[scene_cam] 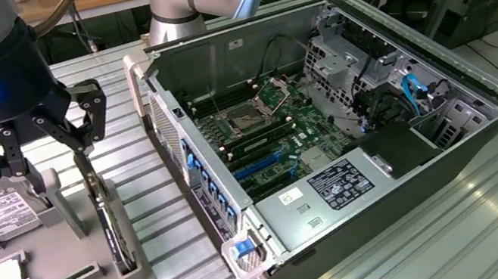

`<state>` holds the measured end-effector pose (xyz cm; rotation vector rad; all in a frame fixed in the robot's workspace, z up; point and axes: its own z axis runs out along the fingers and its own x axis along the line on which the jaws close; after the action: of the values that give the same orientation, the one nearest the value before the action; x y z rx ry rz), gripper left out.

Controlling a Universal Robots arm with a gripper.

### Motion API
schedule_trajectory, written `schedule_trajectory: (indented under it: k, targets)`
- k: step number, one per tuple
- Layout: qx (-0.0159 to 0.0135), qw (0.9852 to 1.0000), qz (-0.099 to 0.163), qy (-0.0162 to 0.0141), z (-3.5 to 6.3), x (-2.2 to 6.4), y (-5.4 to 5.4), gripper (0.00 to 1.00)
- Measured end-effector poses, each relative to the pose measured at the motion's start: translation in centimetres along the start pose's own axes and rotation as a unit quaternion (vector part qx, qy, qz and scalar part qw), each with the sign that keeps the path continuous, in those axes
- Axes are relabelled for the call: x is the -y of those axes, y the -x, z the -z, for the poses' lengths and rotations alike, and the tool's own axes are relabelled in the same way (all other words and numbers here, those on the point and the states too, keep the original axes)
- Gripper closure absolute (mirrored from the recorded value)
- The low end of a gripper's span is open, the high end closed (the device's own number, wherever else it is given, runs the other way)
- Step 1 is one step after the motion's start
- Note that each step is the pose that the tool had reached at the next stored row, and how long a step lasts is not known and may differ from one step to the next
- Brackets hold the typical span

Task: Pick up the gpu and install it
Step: 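Pick up the gpu and move the gpu toward the slot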

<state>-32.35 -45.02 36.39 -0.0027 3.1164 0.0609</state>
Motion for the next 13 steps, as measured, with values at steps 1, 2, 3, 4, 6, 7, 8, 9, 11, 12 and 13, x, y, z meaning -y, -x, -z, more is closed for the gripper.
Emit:
schedule_trajectory:
  k: [1, 2, 3, 4, 6, 7, 8, 9, 11, 12, 13]
  targets:
    - [0.0000, 1.0000, 0.000, 0.0000, -0.03, 0.00, 0.00, 0.45]
    - [0.0000, 1.0000, 0.000, 0.0000, -0.06, 0.00, 0.00, 0.45]
    - [0.0001, 1.0000, 0.000, 0.0000, -0.09, 0.00, 0.00, 0.45]
    - [0.0000, 1.0000, 0.000, 0.0000, -0.11, 0.00, 0.00, 0.45]
    - [0.0001, 1.0000, 0.000, 0.0000, -0.17, 0.01, 0.00, 0.45]
    - [0.0001, 1.0000, 0.000, 0.0001, -0.21, 0.01, 0.01, 0.45]
    - [0.0001, 1.0000, 0.000, 0.0000, -0.23, 0.01, 0.01, 0.45]
    - [0.0001, 1.0000, 0.000, 0.0000, -0.26, 0.01, 0.02, 0.45]
    - [0.0001, 1.0000, 0.000, 0.0000, -0.32, 0.01, 0.03, 0.45]
    - [0.0001, 1.0000, 0.000, 0.0001, -0.37, 0.01, 0.04, 0.45]
    - [0.0001, 1.0000, 0.000, 0.0000, -0.41, 0.01, 0.05, 0.45]
